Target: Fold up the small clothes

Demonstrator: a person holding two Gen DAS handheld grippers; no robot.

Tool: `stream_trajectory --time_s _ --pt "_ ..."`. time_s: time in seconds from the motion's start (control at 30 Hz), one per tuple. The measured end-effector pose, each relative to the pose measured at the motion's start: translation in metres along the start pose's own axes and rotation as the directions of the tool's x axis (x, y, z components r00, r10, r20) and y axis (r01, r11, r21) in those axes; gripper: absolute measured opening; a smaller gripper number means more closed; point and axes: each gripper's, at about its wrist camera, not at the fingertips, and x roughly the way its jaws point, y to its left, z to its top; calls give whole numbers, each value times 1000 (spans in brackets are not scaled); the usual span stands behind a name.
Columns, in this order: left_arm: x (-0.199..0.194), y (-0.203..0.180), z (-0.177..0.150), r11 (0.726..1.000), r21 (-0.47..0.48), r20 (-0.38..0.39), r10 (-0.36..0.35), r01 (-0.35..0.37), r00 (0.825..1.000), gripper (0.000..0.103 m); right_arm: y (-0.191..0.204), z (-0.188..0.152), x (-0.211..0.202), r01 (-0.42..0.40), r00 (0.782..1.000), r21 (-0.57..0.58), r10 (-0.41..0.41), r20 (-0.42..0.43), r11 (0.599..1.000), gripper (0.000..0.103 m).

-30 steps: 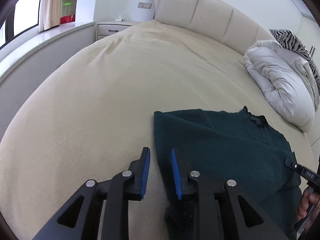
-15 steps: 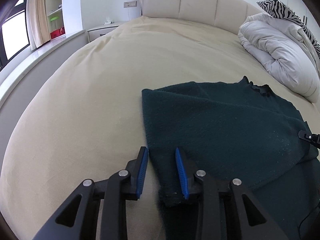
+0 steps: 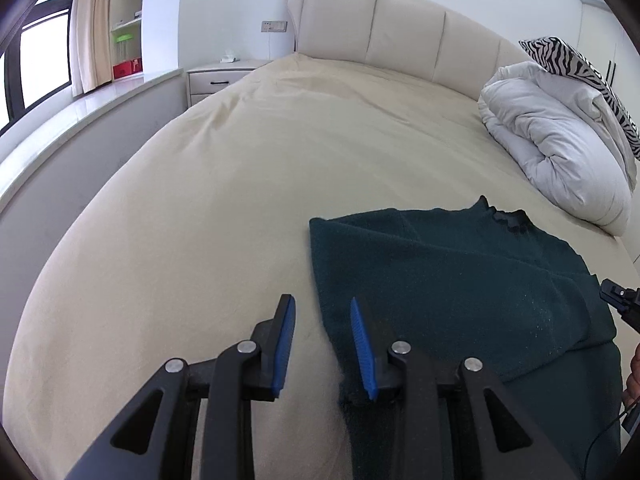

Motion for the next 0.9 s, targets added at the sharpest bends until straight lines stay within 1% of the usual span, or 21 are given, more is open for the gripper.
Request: stream_trajectory --time_s 0.07,0.13,0.17,0.2,0.23,0.27,0.33,0.4,0.47,0.57,0.67,0.7,0.73,0.77,0.8,0.83,0.9 --pt "7 -13 -2 999 51 -19 5 -4 1000 33 10 -3 -5 -27 1000 -37 28 9 999 25" --pt "21 -23 -13 992 110 -61 64 -57 996 33 21 -7 -2 -30 1000 -82 29 -7 996 25" --pt "27 -23 -20 990 121 -76 82 -73 994 33 26 -12 3 -25 999 -110 22 -26 994 25" --pt "29 -20 -25 991 115 -64 76 -68 995 34 28 -17 10 -10 999 -128 4 -50 992 25" --pt "29 -16 -26 993 102 -58 65 -59 996 34 29 -23 21 7 996 -140 -20 -90 990 25" --pt "29 -14 -25 994 93 -64 58 -52 996 34 26 -30 36 29 987 -152 -52 -151 988 25" --pt "27 -14 -22 992 106 -70 68 -61 995 37 22 -38 33 24 995 -188 -41 -89 982 25" --pt "23 -12 -24 992 109 -62 74 -67 995 40 17 -37 26 20 994 -150 -36 -106 988 25" --pt "15 -6 -27 995 81 -53 64 -59 997 43 10 -35 14 54 992 -115 -66 -107 992 25" --pt "-4 -3 -32 997 68 -41 51 -49 998 44 1 -38 -17 52 996 -92 -59 -69 994 26" --pt "-29 0 -42 996 65 -25 57 -55 998 45 -8 -49 -59 40 999 -81 -41 -22 996 26" --pt "-38 3 -46 998 51 -24 45 -44 999 45 -12 -55 -73 40 999 -82 -41 -9 996 28" --pt "-50 6 -52 999 33 -21 19 -18 1000 49 -15 -60 -88 40 999 -83 -40 7 996 31" --pt "-61 8 -59 1000 21 -18 -1 1 1000 52 -21 -67 -105 43 999 -79 -41 28 996 44" --pt "-73 11 -68 1000 15 -14 -19 19 1000 58 -27 -74 -122 44 998 -66 -40 55 997 54" --pt "-83 13 -75 999 11 -11 -32 33 999 63 -33 -83 -140 39 996 -51 -34 84 998 58" --pt "-105 18 -96 998 -15 -17 -68 67 998 68 -44 -99 -169 28 994 -26 -25 109 999 68"
